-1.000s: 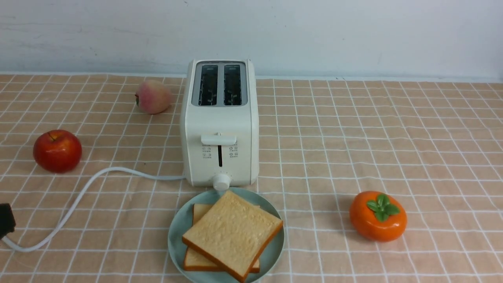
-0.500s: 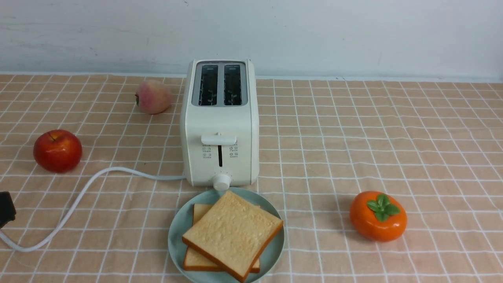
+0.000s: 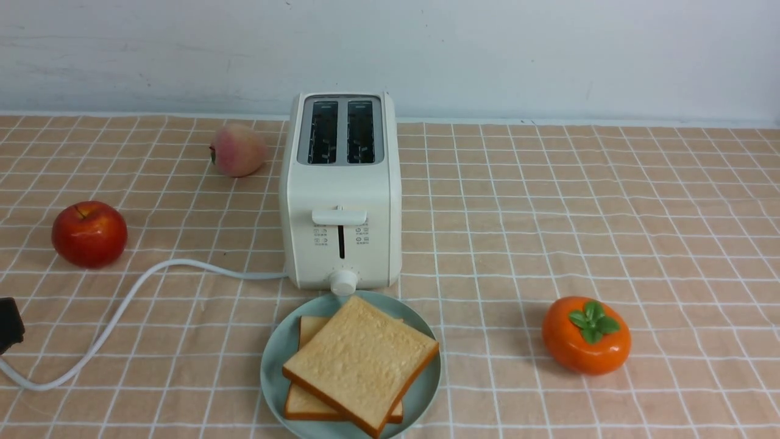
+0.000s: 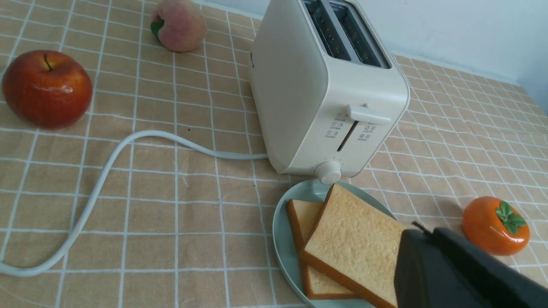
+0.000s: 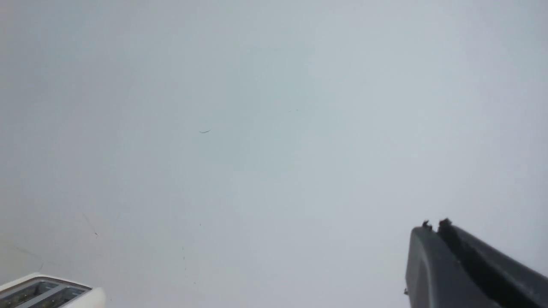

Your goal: Take toasted bread from bread machine on light coffee tablecloth place on plate.

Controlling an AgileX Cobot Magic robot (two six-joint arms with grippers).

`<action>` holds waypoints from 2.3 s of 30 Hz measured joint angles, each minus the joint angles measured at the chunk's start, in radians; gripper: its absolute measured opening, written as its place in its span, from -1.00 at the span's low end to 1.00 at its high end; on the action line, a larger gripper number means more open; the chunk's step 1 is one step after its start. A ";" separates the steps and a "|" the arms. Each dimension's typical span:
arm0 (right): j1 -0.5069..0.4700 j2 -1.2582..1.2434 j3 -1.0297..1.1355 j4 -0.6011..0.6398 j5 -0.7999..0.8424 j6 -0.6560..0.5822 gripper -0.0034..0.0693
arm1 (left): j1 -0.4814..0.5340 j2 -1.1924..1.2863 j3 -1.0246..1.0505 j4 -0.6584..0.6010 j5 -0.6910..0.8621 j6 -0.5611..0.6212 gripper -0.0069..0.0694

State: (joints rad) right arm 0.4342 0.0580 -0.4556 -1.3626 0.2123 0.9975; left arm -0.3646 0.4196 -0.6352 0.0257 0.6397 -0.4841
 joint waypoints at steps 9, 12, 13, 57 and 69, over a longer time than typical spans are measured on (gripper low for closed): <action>0.000 0.000 0.000 -0.010 -0.019 0.000 -0.82 | 0.055 -0.031 0.094 0.024 -0.103 0.052 -0.81; 0.000 0.000 0.000 -0.010 -0.022 0.000 -0.81 | 0.140 -0.107 0.219 -0.008 -0.238 0.090 -0.81; 0.000 0.000 0.000 -0.011 -0.023 0.000 -0.81 | 0.185 -0.155 0.272 -0.026 -0.287 0.097 -0.81; 0.000 0.000 0.000 0.087 -0.080 -0.010 -0.65 | 0.351 -0.430 0.666 -0.044 -0.256 0.106 -0.70; 0.000 0.000 0.050 1.229 -0.016 -0.802 -0.61 | 0.351 -0.430 0.666 -0.044 -0.256 0.106 -0.67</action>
State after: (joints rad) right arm 0.4342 0.0580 -0.4053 -0.1337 0.1959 0.1952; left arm -0.0140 -0.0101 0.0309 -0.0186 0.3836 -0.3782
